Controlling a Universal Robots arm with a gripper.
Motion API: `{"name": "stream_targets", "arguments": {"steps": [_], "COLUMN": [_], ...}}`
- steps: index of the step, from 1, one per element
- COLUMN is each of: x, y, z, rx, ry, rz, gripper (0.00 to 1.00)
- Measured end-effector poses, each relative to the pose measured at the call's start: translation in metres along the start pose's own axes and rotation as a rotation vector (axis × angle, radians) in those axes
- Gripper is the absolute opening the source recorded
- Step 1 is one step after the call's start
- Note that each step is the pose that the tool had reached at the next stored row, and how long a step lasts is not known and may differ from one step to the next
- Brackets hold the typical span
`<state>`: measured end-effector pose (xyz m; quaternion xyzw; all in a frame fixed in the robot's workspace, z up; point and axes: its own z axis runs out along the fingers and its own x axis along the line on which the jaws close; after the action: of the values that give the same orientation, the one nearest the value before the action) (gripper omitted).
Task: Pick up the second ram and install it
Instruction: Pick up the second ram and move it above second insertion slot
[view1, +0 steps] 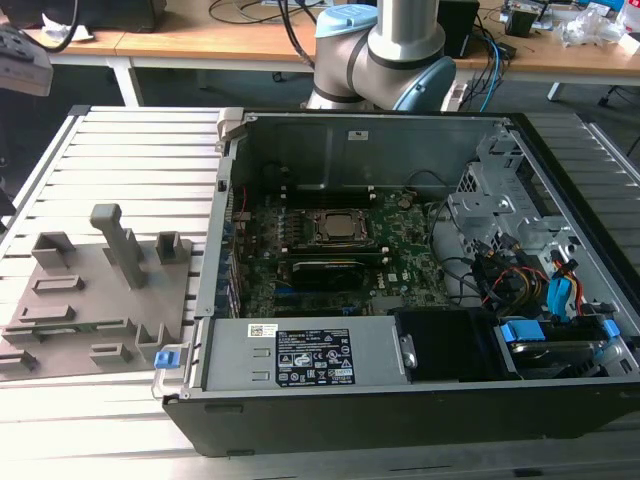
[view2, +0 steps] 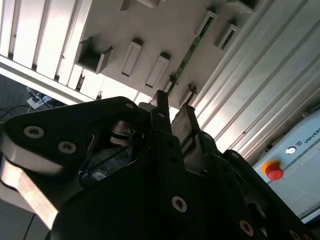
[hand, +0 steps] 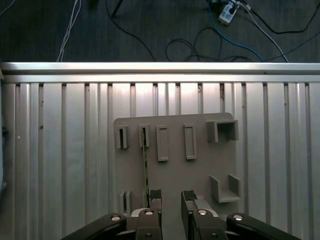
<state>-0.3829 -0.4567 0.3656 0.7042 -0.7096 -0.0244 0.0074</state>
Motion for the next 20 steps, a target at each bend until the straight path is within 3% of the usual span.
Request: {"name": "stream_targets", "arguments": {"steps": [20], "x": [0.0002], "y": [-0.0005], "z": [0.0098], "rx": [0.0], "ry": [0.0], "rz": [0.0], "gripper": [0.3]}}
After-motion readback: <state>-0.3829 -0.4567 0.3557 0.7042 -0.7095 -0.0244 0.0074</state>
